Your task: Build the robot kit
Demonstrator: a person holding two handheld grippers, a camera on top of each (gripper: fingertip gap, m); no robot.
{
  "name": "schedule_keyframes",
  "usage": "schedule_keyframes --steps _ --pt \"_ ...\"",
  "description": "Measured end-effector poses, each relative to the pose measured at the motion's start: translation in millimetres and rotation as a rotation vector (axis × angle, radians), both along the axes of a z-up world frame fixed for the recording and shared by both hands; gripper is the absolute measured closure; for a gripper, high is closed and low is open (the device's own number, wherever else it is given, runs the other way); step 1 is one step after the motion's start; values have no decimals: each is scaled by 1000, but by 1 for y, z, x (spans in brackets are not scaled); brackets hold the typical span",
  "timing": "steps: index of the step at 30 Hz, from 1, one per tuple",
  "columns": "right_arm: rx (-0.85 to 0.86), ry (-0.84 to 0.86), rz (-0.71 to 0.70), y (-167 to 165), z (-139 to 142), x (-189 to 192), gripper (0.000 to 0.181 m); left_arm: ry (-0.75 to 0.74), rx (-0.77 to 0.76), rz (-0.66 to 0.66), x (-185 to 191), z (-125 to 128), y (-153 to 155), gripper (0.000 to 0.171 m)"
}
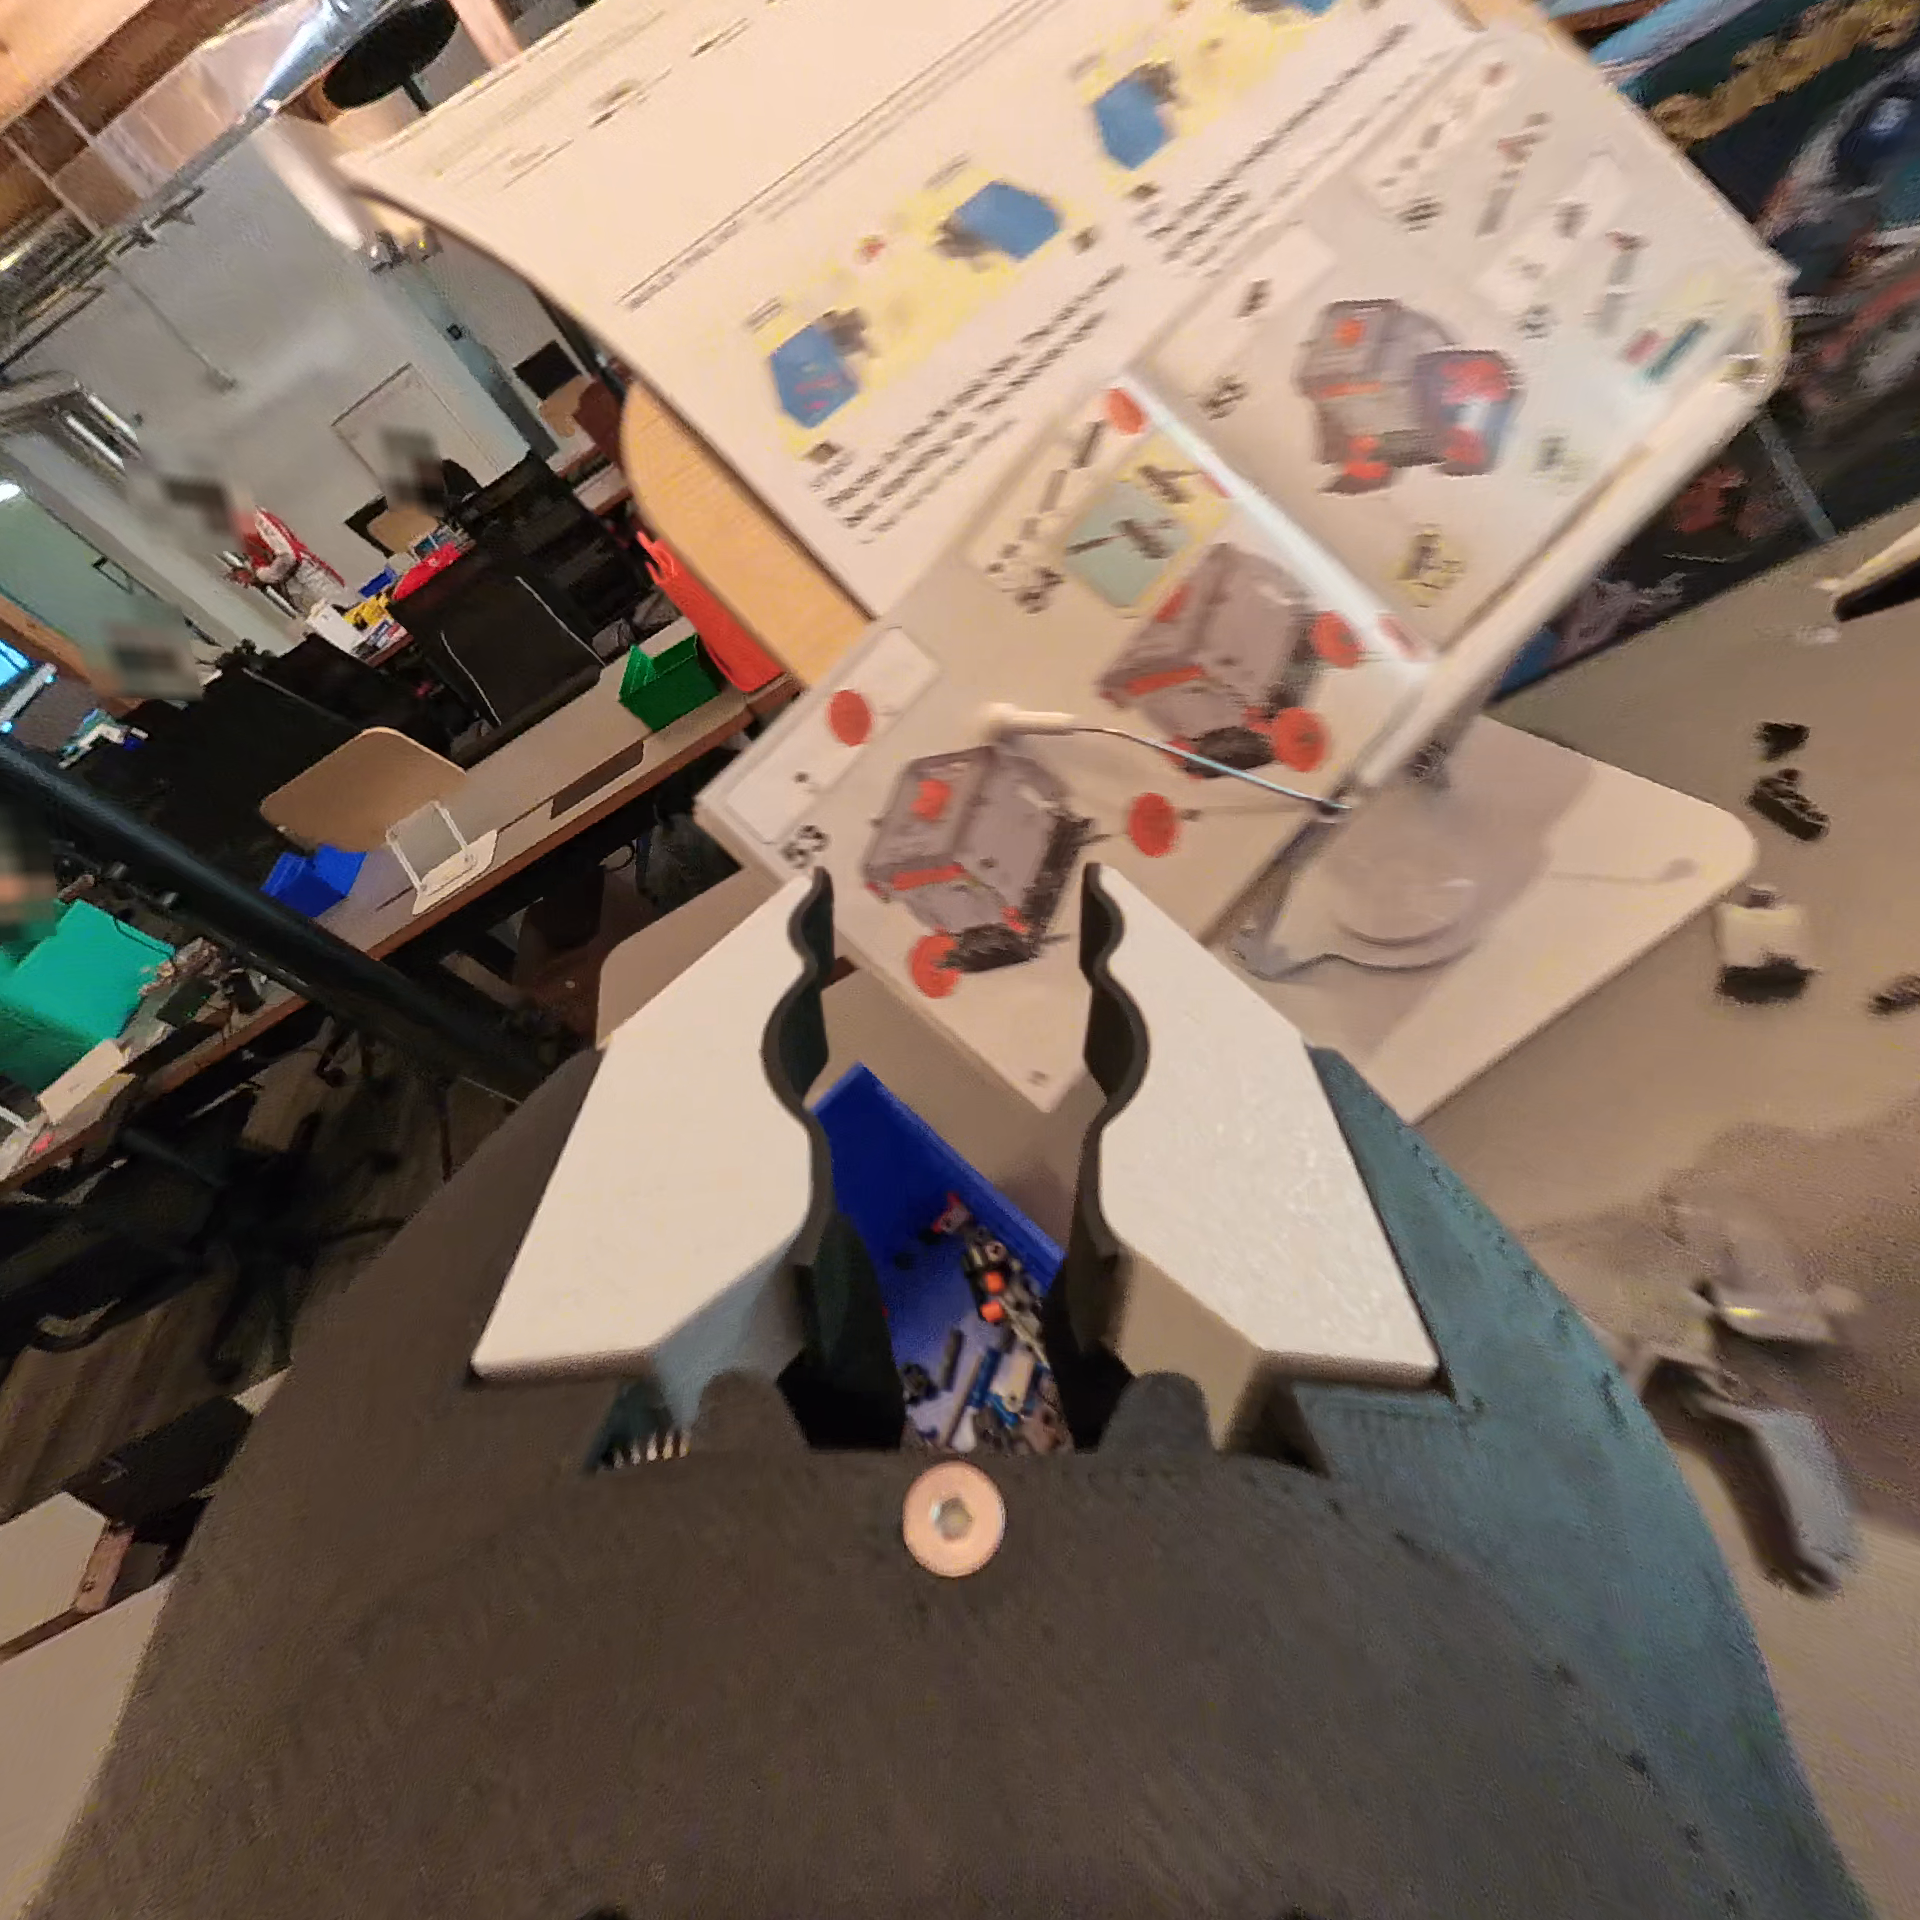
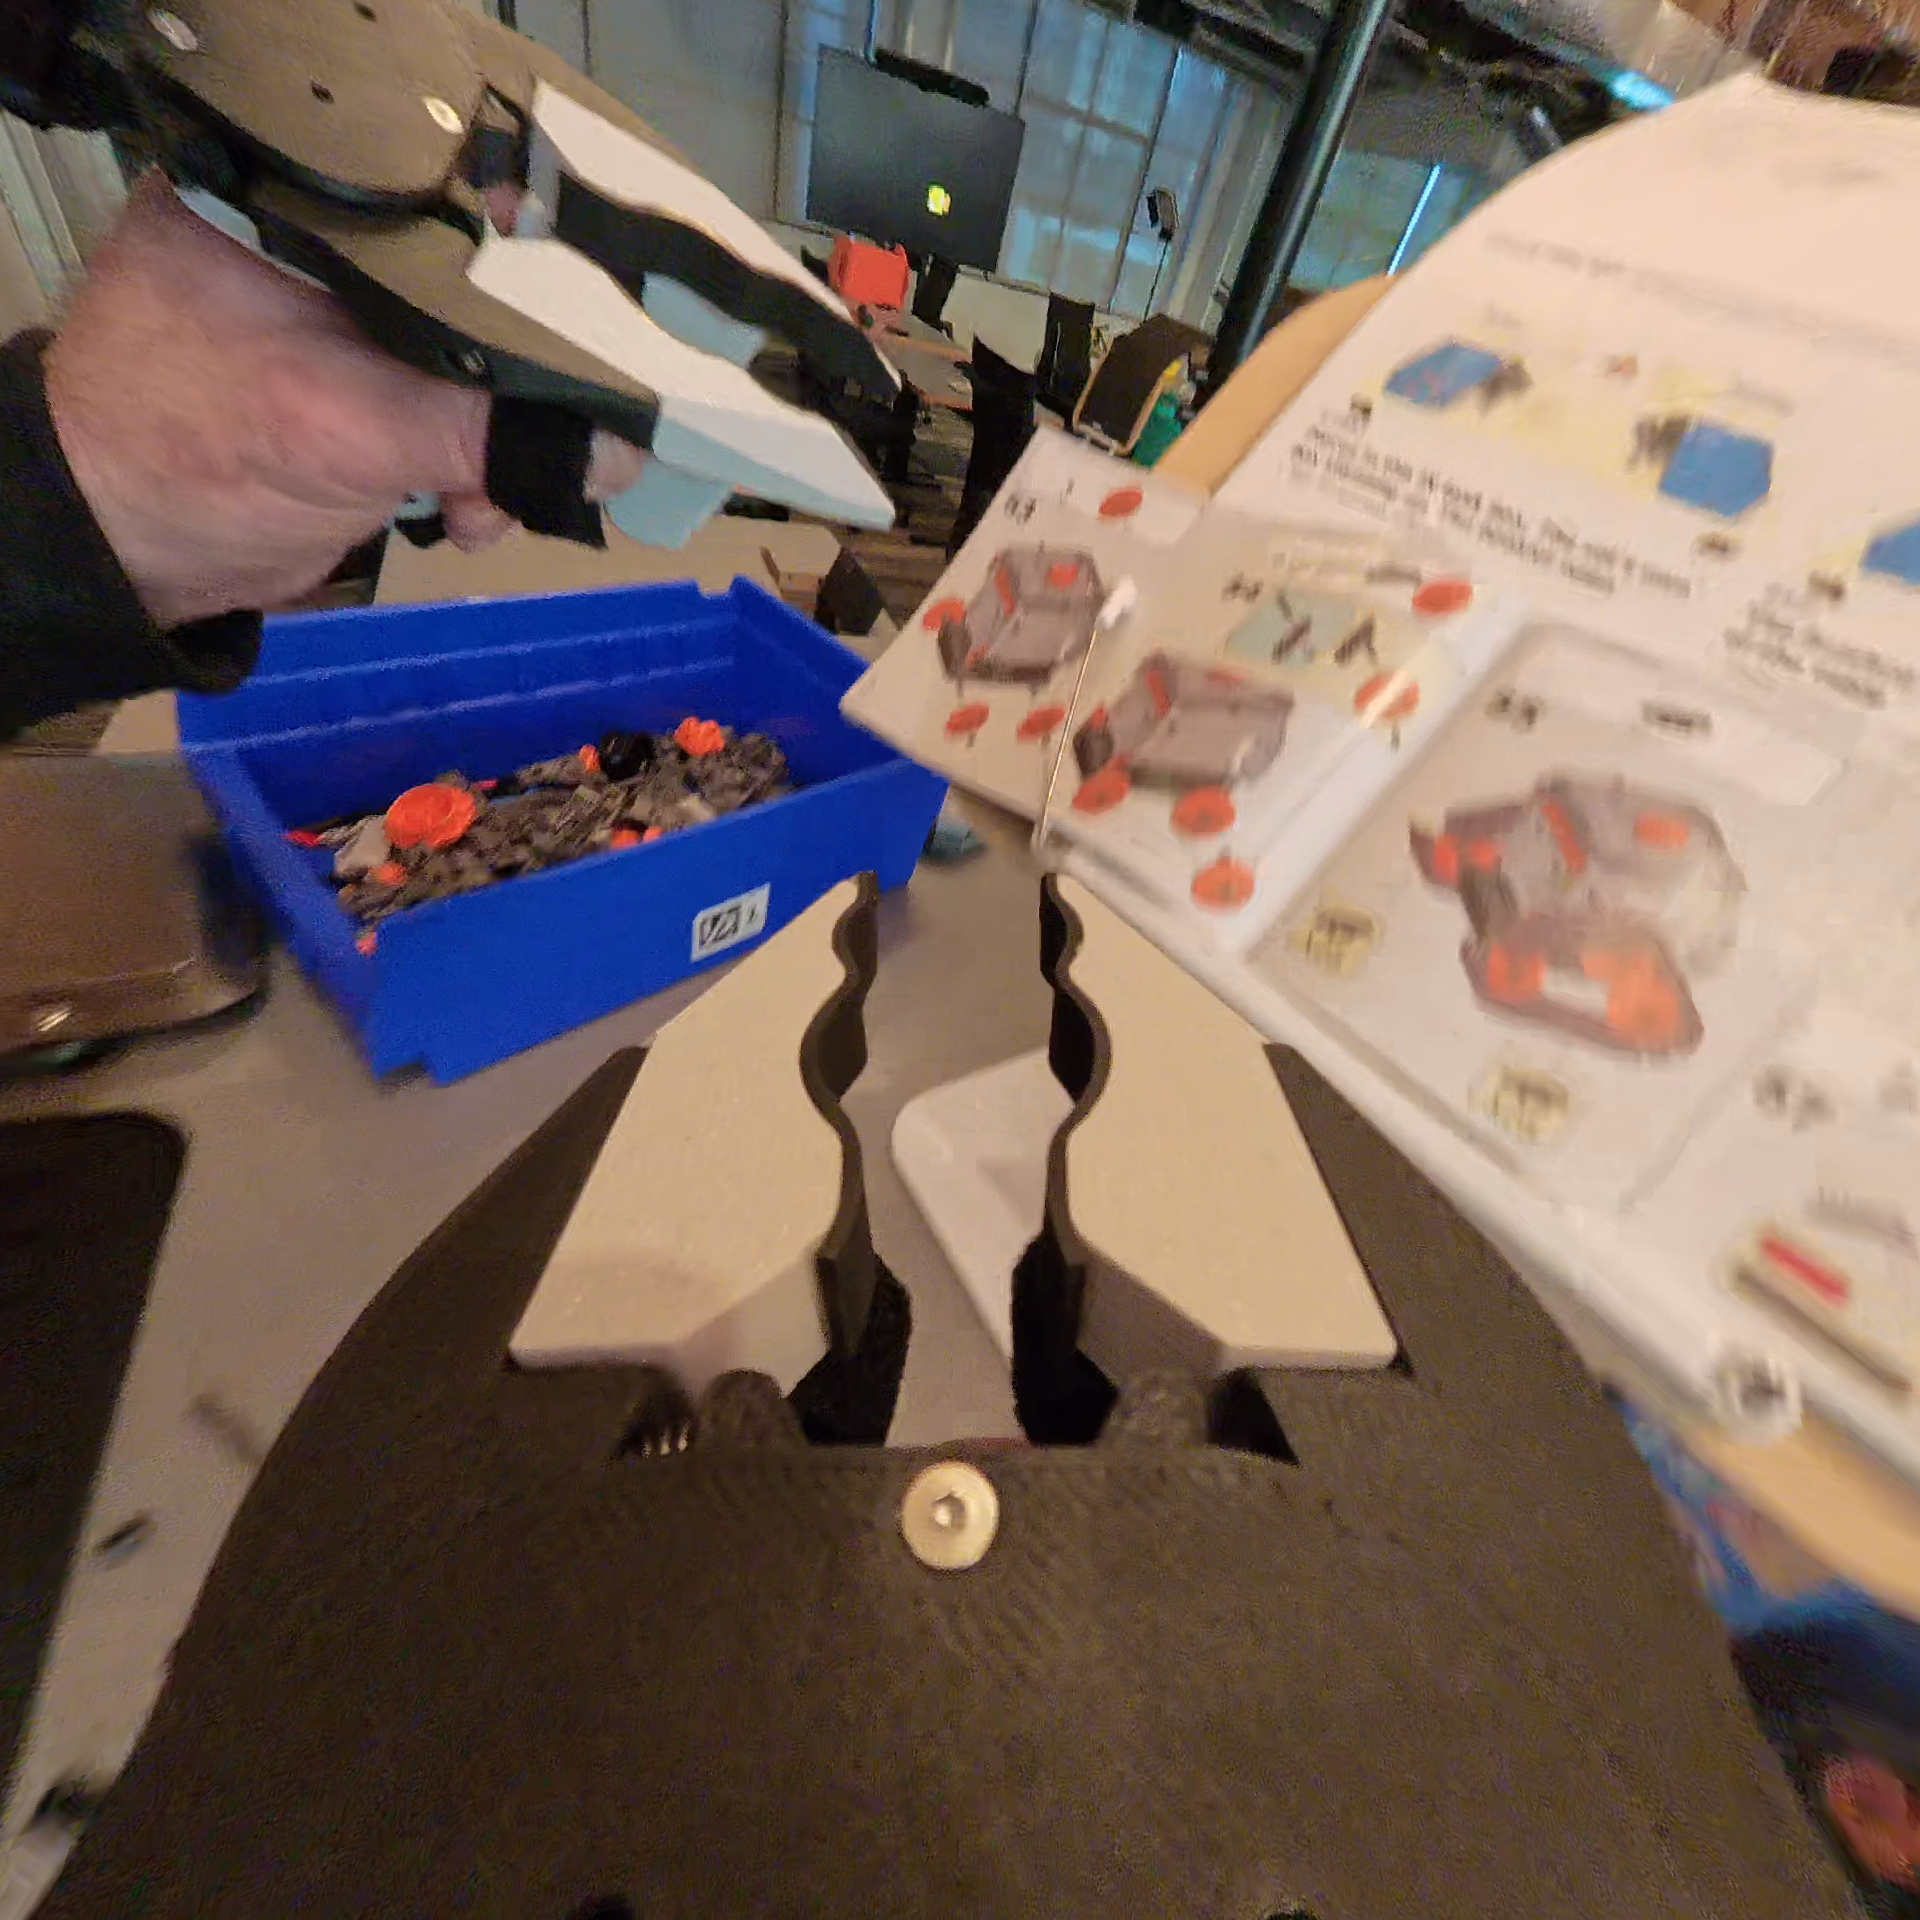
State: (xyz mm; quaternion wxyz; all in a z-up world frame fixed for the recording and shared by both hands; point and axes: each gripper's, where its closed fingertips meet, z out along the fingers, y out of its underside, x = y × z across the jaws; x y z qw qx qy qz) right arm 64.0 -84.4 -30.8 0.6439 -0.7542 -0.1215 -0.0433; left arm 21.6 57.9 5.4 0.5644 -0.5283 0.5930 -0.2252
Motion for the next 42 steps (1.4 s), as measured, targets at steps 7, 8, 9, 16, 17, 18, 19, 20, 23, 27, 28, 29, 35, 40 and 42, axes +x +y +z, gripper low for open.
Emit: schedule_keyframes --steps 7,8,9,16,17,18,19,20,23,27,28,29,35,40,42 --pt "-8 -56 -28 96 9 15 153 89 -18 -39 44 -25 43 110" --pt "-13 -61 -34 103 7 17 154 102 12 -34 48 -29 47 108" --pt "-31 -62 -35 110 2 17 156 93 27 -42 52 -30 48 108" --pt "-42 -100 -13 125 -4 15 181 52 -1 -42 52 -26 57 98" --pt "-43 -107 3 125 -5 13 181 42 -19 -47 52 -27 57 99" --pt "-50 -121 28 124 -7 9 181 33 -41 -57 52 -28 56 100" --pt "-51 -139 45 123 -7 8 181 27 -54 -67 52 -29 55 100" --pt "-50 -149 59 123 -7 7 181 24 -64 -76 52 -30 55 101" --pt "-66 -144 95 122 -7 6 181 19 -122 -109 52 -33 54 102" --pt "-78 -122 173 119 -8 1 181 24 -242 -224 49 -41 52 110" --pt "-85 -111 192 118 -9 -1 181 28 -288 -255 48 -44 51 115" --pt "-96 -125 208 118 -12 -3 181 25 -327 -280 47 -46 51 117" --pt "-176 -272 245 115 -34 -13 181 18 -392 -315 49 -48 50 120" --pt "-207 -287 251 113 -38 -16 173 4 -357 -287 50 -45 48 121" --pt "-203 -279 252 109 -36 -18 171 -8 -314 -272 50 -42 47 129"
